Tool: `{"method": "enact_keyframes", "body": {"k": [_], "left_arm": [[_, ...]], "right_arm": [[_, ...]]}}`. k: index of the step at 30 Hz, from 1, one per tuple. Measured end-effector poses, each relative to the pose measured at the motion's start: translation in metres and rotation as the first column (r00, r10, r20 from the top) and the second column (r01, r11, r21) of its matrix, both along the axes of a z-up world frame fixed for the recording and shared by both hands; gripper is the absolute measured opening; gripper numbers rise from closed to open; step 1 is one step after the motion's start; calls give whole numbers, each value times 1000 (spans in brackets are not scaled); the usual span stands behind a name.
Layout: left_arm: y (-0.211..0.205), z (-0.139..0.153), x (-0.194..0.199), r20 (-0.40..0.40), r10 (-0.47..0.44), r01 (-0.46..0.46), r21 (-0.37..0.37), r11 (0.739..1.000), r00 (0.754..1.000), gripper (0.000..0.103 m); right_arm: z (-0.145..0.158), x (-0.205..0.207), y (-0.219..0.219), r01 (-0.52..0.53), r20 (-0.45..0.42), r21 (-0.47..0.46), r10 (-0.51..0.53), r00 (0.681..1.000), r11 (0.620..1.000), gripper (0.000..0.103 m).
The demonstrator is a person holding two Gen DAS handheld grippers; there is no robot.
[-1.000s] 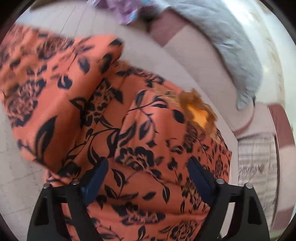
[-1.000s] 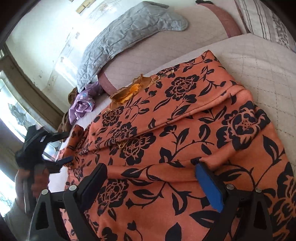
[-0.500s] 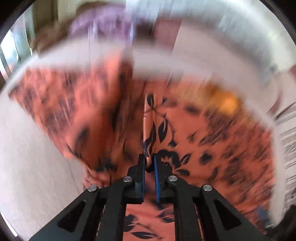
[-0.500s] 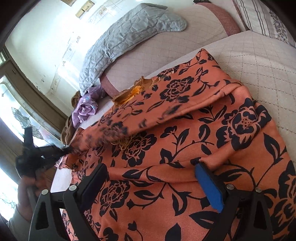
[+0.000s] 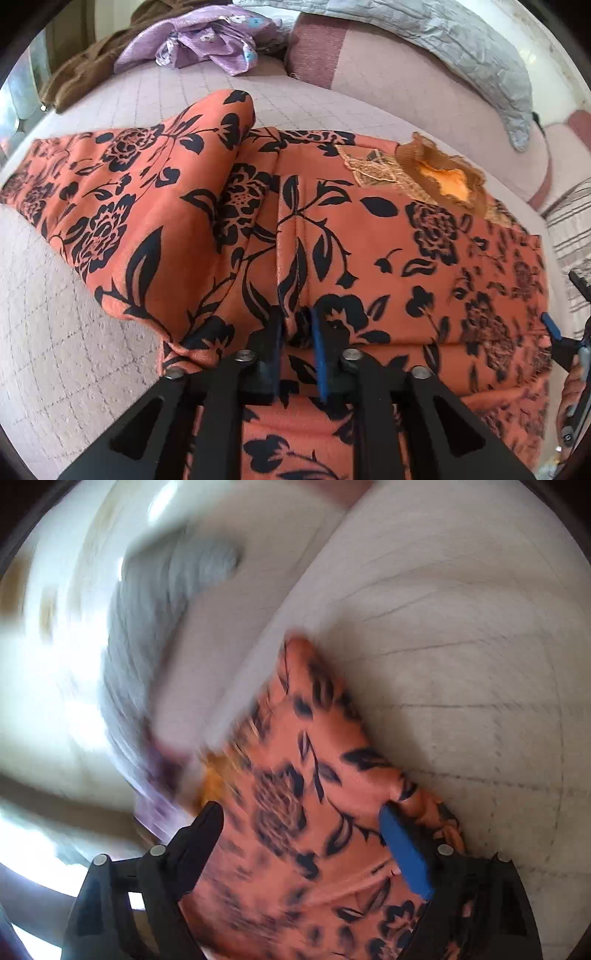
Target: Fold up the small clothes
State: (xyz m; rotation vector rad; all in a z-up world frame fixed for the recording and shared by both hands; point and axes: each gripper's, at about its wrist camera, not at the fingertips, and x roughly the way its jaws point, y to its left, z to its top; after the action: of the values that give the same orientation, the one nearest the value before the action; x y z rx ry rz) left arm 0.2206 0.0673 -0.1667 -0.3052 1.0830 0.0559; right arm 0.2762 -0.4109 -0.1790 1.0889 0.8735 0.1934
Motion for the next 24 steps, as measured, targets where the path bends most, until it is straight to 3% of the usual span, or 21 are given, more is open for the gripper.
{"method": "enact_keyframes", "body": {"k": [1, 4, 5, 6, 8, 9, 12, 16, 18, 20, 24], "left_arm": [[5, 3, -3, 4, -6, 6, -46, 999, 1000, 47], [30, 27, -29, 112, 42, -25, -151, 988, 993, 60], [46, 37, -43, 162, 74, -38, -212, 977, 984, 70], [58, 42, -52, 192, 100, -49, -253, 966, 976, 74], [101, 49, -72, 242, 230, -136, -349, 927, 943, 79], [132, 47, -80, 242, 319, -204, -403, 892, 916, 79], [210, 27, -82, 181, 495, -358, -491, 794, 850, 79], [307, -14, -70, 41, 661, -516, -590, 621, 749, 78], [332, -25, -62, 3, 688, -535, -627, 567, 726, 78], [345, -27, -56, 0, 691, -527, -647, 551, 723, 78], [350, -29, -38, 24, 668, -509, -627, 589, 744, 77]], "right_arm": [[9, -6, 3, 6, 6, -16, -6, 1000, 1000, 89], [37, -37, 32, -77, 81, -154, 90, 993, 985, 90], [41, -51, 44, -99, 108, -202, 123, 987, 974, 90], [42, -65, 57, -123, 118, -265, 158, 980, 956, 90], [37, -93, 88, -162, 102, -454, 231, 968, 876, 90], [29, -106, 106, -177, 84, -547, 264, 961, 818, 90], [13, -122, 135, -195, 50, -692, 315, 948, 695, 92], [11, -111, 139, -225, 17, -697, 329, 944, 681, 102], [11, -110, 142, -231, 11, -705, 337, 942, 671, 102], [12, -107, 144, -232, 4, -716, 337, 942, 659, 102], [7, -111, 147, -236, -14, -740, 336, 942, 630, 103]]}}
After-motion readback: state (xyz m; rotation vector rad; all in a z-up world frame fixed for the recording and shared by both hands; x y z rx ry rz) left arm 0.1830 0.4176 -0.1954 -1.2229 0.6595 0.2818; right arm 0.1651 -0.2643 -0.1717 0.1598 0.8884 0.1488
